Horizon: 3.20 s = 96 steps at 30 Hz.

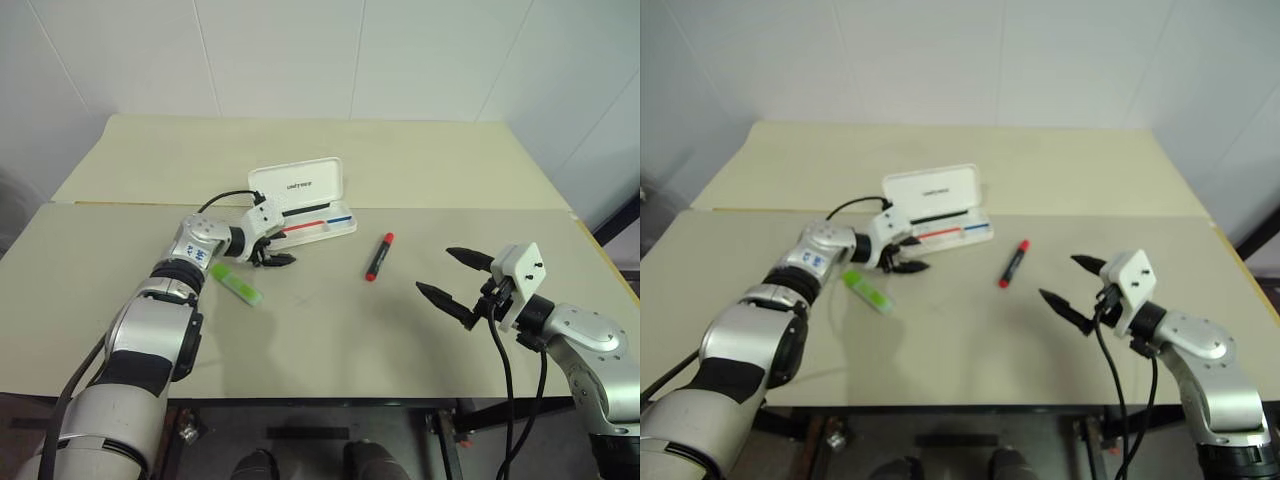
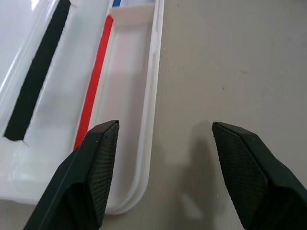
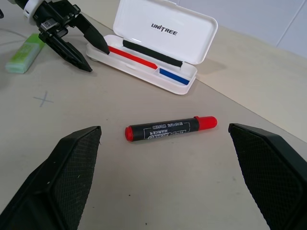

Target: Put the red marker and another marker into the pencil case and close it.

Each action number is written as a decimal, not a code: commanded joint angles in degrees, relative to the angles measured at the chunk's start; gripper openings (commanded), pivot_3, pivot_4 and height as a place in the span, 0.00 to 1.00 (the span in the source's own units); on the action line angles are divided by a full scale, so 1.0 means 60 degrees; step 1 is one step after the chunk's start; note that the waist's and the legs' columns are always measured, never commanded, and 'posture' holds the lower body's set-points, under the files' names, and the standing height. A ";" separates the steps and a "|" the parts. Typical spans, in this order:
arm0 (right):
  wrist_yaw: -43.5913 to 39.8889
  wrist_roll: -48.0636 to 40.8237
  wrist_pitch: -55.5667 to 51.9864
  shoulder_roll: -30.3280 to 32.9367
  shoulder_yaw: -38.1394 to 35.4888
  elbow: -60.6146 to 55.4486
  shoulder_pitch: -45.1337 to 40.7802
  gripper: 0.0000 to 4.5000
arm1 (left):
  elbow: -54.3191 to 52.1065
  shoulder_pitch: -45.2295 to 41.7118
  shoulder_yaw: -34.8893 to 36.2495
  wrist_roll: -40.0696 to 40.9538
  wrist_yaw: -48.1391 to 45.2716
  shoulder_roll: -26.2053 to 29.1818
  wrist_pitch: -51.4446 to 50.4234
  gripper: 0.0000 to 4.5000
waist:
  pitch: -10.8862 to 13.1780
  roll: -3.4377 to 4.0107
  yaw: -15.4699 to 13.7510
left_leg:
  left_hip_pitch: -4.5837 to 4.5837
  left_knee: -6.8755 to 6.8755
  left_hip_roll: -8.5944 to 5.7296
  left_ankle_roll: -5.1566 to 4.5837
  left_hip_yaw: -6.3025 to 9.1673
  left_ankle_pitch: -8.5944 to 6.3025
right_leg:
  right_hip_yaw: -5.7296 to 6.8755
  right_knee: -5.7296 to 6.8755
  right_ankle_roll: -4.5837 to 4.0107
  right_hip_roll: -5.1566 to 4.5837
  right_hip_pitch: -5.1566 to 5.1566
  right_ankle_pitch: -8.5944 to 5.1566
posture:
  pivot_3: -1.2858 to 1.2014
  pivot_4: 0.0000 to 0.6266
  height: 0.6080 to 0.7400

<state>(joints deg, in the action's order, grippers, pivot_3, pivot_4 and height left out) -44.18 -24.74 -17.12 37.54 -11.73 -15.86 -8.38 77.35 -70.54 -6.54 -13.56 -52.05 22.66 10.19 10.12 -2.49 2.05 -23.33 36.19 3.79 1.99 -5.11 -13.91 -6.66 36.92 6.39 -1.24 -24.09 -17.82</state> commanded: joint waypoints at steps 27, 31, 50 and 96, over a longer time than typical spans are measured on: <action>0.0149 -0.0153 -0.0201 0.0166 -0.0413 -0.0535 0.0011 1.00 | 0.0150 -0.0188 -0.0167 -0.0859 0.1059 -0.0242 -0.0948 0.45 | -0.0001 -0.0001 -0.0022 | 0.0016 0.0007 0.0000 0.0005 -0.0002 0.0002 | -0.0003 0.0020 0.0000 0.0002 0.0004 0.0000 | 0.52 0.24 1.00; 0.0157 -0.0161 -0.0215 0.0180 -0.0444 -0.0541 0.0022 1.00 | 0.0153 -0.0217 -0.0160 -0.0849 0.1101 -0.0288 -0.0931 0.17 | -0.0002 -0.0002 -0.0025 | 0.0018 0.0008 0.0000 0.0006 -0.0001 0.0003 | -0.0003 0.0025 0.0000 0.0002 0.0005 0.0001 | 0.52 0.24 1.00; 0.0021 -0.0141 -0.0167 0.0301 -0.0438 -0.0297 -0.0219 1.00 | -0.0024 -0.0687 0.0168 -0.0472 0.0461 -0.0217 -0.0276 0.01 | -0.0002 -0.0002 -0.0071 | 0.0010 0.0001 0.0000 0.0006 -0.0002 0.0001 | -0.0001 0.0010 0.0000 0.0002 0.0005 0.0000 | 0.52 0.24 1.00; -0.0882 -0.0150 -0.0114 0.1400 -0.1394 0.0488 -0.0104 1.00 | -1.0335 0.4604 -0.0838 0.2019 -0.5355 0.1824 -0.2159 0.01 | 0.0000 0.0000 -0.0010 | 0.0017 0.0094 0.0004 -0.0005 0.0009 -0.0005 | -0.0010 0.0074 -0.0004 -0.0002 0.0023 -0.0002 | 0.52 0.24 1.00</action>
<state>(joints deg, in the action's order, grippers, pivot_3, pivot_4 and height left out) -49.37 -24.73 -17.98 44.95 -18.17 -11.17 -9.12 18.81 -43.28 -11.45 -3.12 -84.86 32.78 -1.44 10.12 -2.49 1.99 -23.22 36.82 3.81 1.93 -5.04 -13.96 -6.72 37.36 6.36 -1.26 -23.92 -17.84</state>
